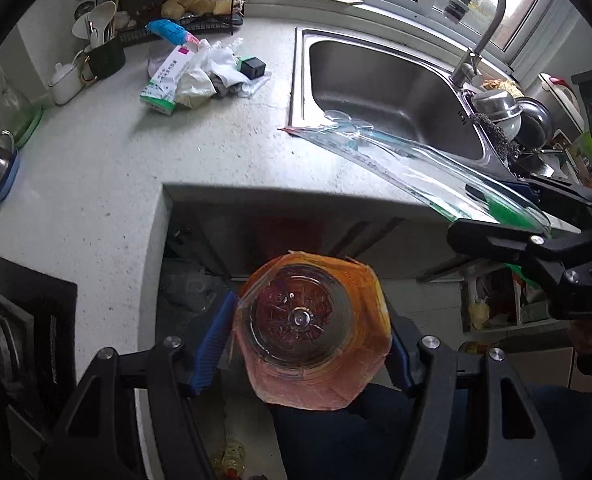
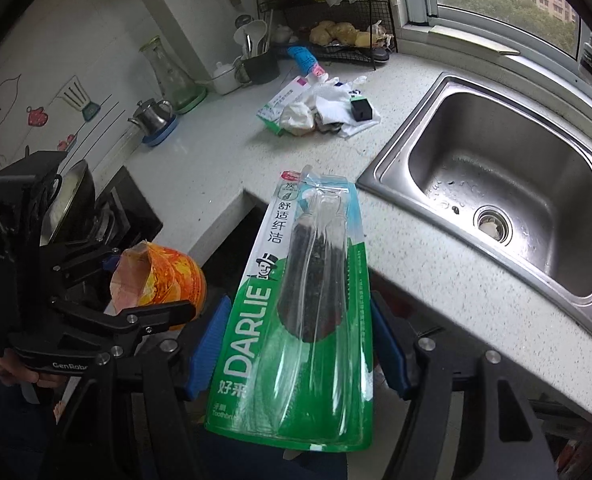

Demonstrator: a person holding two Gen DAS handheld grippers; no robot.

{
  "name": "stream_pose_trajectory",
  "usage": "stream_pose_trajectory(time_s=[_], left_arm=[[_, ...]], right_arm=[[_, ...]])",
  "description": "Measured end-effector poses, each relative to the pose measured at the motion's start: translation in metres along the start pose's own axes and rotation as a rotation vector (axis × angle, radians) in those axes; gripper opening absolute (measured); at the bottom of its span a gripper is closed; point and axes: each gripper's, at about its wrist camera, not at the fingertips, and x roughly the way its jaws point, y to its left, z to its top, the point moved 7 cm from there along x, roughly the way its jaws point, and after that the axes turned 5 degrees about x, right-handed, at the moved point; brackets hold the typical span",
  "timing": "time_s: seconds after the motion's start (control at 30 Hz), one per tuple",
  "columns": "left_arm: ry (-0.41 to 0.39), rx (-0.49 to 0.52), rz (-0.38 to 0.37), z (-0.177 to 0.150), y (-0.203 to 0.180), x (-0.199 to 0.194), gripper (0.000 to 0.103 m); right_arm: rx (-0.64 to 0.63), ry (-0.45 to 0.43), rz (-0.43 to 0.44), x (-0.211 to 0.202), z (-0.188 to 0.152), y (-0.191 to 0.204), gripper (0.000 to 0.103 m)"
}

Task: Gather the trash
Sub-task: 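Carry the orange jar and DARLIE package down over the red bucket with both grippers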

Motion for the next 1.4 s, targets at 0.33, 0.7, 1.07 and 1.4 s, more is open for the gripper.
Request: stream_pose_trajectory(time_s=[0.33, 0.7, 1.07, 1.4], left_arm=[[0.126, -0.013, -0.025, -0.063, -0.008, 0.034, 0.065], [0.207, -0.023, -0.051, -0.09, 0.0, 0.136, 0.065], [0.255, -0.041, -0.091, -0.113, 0.009, 0.282, 0.065], [0.304, -0.037, -0.096, -0.14, 0.025, 0.384, 0.065]], right_arm=[[0.003, 0.145, 0.003, 0.04, -0.056, -0.002, 0.065], [0.065, 0.298, -0.043, 0.133, -0.107, -0.025, 0.065], [0.122, 0.416, -0.084, 0.254, -0.148, -0.085, 0.065], [0.117, 0.471, -0.071, 0.357, -0.177, -0.119, 0.065]])
